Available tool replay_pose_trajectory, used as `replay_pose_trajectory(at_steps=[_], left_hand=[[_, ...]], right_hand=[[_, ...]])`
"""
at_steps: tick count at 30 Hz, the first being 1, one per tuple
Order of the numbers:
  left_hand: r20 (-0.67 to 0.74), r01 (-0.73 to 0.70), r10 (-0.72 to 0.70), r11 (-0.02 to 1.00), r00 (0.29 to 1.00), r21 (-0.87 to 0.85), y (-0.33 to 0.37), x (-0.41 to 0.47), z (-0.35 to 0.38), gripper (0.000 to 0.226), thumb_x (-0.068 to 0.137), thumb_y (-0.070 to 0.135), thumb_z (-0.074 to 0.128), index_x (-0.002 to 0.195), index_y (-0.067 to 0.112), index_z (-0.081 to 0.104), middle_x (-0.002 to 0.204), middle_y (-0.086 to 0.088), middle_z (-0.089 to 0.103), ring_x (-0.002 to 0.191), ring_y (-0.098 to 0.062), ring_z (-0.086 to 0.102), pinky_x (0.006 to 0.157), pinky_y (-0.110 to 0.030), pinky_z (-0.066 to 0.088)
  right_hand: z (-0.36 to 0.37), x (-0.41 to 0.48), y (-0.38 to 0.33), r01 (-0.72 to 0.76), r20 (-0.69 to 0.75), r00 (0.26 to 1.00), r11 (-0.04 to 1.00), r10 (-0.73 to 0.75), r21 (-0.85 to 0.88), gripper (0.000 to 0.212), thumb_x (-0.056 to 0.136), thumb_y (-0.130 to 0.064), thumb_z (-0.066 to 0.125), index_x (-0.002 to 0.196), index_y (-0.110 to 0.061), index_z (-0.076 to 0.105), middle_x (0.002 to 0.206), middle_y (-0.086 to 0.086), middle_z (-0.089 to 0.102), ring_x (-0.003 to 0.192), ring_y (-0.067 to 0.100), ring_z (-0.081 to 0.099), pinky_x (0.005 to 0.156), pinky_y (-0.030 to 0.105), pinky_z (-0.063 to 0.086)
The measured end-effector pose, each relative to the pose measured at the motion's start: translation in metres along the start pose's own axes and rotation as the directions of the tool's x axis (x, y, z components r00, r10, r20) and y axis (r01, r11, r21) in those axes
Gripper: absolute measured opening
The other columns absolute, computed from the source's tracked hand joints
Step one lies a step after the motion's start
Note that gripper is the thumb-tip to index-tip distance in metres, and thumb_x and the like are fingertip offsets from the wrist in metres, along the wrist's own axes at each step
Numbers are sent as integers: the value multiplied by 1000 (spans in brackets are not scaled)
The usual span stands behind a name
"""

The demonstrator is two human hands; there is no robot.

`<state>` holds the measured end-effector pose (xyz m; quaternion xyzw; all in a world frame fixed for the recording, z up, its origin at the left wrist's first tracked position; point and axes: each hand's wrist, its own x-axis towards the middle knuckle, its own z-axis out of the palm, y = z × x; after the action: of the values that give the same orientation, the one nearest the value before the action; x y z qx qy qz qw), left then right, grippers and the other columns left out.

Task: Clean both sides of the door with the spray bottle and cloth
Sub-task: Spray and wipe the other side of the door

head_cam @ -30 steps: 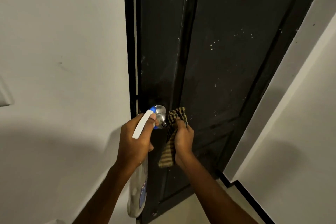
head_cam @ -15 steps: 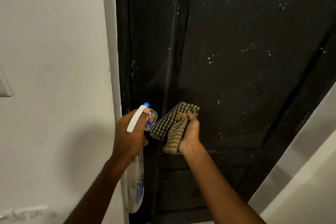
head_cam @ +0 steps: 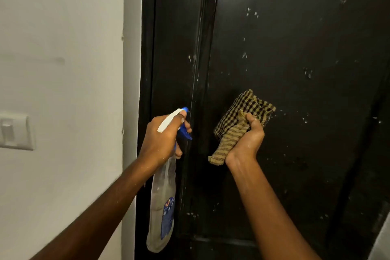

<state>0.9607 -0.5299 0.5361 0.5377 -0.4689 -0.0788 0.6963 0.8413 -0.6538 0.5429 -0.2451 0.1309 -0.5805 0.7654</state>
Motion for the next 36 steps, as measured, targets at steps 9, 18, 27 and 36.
replay_pose_trajectory(at_steps=[9,18,27,36], left_hand=[[22,-119,120,992,993,-44,80,75,-3,30,101,27,46,84,10,64,83,-13,67,70,-26,65,48,-28,51],[76,-208,216,972,973,-107,177,136,-19,38,104,33,40,91,4,61,86,-14,64,52,-16,57,41,-22,48],[23,-364,370,923,929,-124,247,190,-30,37,103,35,41,82,10,59,78,-8,63,68,-21,61,46,-23,49],[2,-459,466,871,885,-175,296,237,-32,26,101,33,41,93,14,57,80,-6,60,75,-22,61,44,-22,46]], right_hand=[[103,15,-55,519,32,855,852,-518,-66,23,97,-25,58,114,-12,65,99,2,65,93,20,62,85,38,51],[181,38,-92,885,265,466,446,-844,-135,21,95,-32,54,110,-25,67,91,-8,67,80,11,59,75,32,48],[261,66,-142,981,532,25,-80,-847,-174,60,95,-40,46,142,-4,53,140,17,58,132,32,52,110,50,41],[310,101,-197,839,728,-313,-537,-610,-90,58,95,-27,45,152,-14,41,158,7,39,150,22,26,124,56,16]])
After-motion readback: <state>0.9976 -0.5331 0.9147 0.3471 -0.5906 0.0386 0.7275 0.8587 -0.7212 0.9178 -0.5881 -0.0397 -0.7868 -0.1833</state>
